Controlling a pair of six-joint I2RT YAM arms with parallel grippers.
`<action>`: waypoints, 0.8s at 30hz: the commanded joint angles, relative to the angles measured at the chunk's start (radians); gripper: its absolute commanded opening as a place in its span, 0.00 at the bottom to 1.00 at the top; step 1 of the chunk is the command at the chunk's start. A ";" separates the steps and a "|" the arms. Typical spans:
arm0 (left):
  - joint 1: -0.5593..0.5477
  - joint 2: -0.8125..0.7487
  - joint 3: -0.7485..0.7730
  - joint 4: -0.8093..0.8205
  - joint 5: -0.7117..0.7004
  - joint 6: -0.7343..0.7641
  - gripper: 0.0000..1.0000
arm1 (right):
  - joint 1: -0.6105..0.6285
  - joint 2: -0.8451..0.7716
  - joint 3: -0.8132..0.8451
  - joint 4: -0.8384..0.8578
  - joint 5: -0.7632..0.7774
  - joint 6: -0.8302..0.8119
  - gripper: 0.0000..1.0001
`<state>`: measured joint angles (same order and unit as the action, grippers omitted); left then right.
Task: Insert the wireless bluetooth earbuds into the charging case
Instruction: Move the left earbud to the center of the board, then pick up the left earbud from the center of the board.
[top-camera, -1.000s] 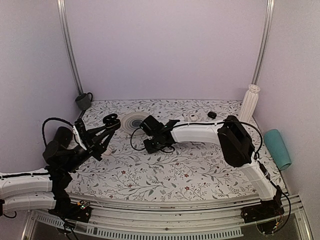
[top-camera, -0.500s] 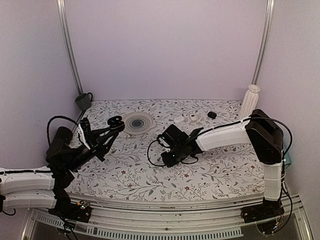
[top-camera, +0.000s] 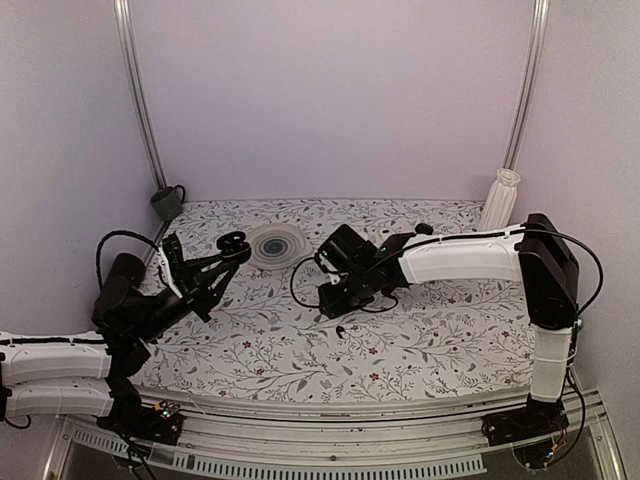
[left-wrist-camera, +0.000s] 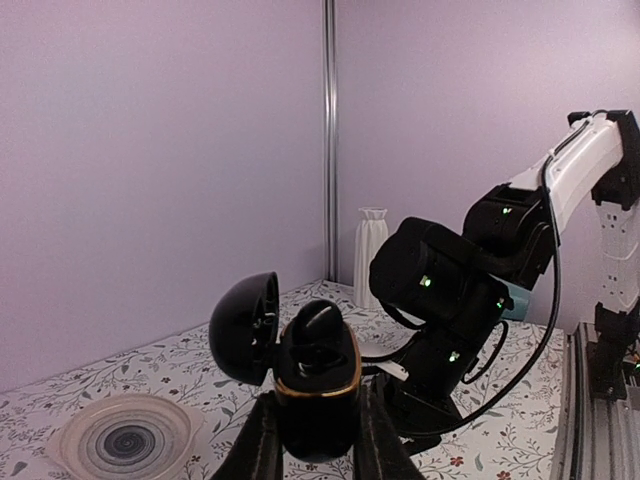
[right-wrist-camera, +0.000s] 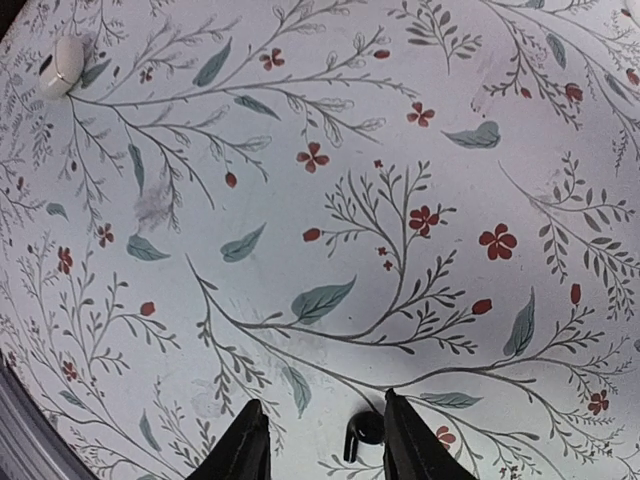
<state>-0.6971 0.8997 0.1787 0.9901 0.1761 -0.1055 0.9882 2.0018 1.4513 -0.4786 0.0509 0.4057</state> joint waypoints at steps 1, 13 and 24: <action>0.008 -0.011 0.021 0.035 0.009 0.010 0.00 | 0.005 0.001 0.076 -0.129 0.014 0.148 0.38; 0.010 -0.038 0.016 0.028 0.015 0.015 0.00 | -0.042 -0.009 -0.037 -0.050 -0.105 0.199 0.36; 0.010 -0.041 0.017 0.016 0.010 0.008 0.00 | -0.051 0.038 -0.028 -0.046 -0.140 0.181 0.34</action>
<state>-0.6971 0.8688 0.1787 0.9897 0.1795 -0.0990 0.9394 2.0087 1.4181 -0.5339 -0.0677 0.5873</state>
